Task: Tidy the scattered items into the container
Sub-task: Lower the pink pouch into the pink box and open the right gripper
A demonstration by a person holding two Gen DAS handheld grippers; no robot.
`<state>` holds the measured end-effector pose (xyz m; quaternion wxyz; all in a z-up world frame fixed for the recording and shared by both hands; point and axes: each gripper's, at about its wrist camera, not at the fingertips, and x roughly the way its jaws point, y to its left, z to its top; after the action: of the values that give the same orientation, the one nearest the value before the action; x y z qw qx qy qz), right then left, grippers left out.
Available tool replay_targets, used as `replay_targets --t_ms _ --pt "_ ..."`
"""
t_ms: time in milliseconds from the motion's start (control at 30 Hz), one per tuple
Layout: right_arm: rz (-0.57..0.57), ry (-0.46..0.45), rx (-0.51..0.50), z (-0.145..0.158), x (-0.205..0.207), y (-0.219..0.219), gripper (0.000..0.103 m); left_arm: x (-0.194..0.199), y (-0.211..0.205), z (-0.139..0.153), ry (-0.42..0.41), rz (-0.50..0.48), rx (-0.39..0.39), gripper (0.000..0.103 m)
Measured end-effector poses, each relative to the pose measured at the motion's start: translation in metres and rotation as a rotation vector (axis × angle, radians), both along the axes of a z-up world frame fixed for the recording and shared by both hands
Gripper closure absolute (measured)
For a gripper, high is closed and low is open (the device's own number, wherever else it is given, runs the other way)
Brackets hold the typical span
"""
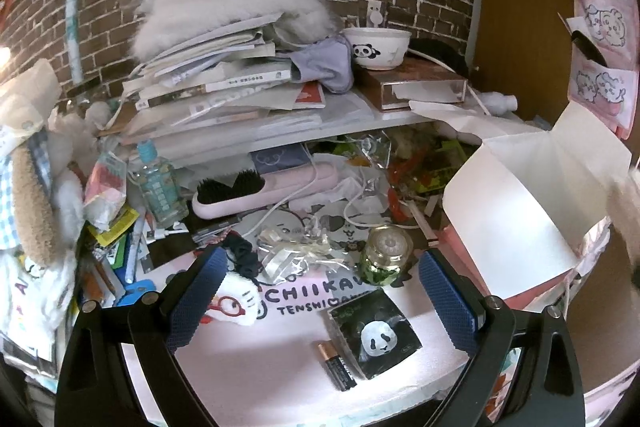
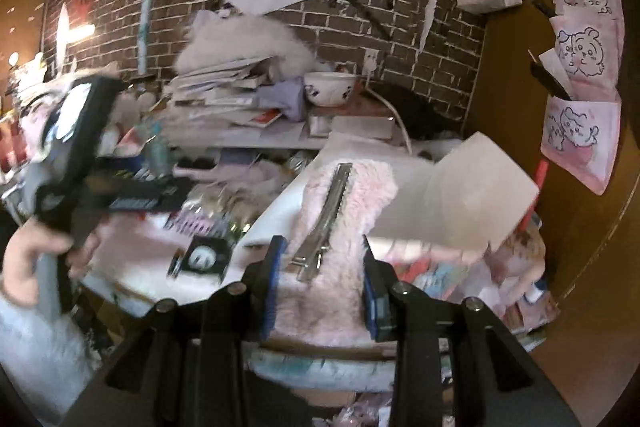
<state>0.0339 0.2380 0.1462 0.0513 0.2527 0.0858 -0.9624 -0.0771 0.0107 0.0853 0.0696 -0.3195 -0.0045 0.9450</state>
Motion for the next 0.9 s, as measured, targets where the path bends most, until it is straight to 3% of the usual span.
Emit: replay_targets --t_ms 300,567,767,900 --pt "-0.040 -0.153 -0.026 0.001 -0.097 0.019 0.073 0.002 -0.002 0.001 0.005 0.005 -0.010 0.007" --pt "-0.054 -0.303 -0.024 -0.021 -0.143 0.023 0.069 0.005 -0.004 0.002 0.012 0.012 -0.012 0.007" --pt "-0.076 -0.265 -0.023 -0.021 -0.139 0.024 0.048 0.005 -0.008 0.001 0.010 0.022 -0.009 0.007" --pt "-0.049 -0.236 -0.080 -0.009 -0.123 0.028 0.048 0.006 -0.010 0.000 0.010 0.020 -0.008 0.007"
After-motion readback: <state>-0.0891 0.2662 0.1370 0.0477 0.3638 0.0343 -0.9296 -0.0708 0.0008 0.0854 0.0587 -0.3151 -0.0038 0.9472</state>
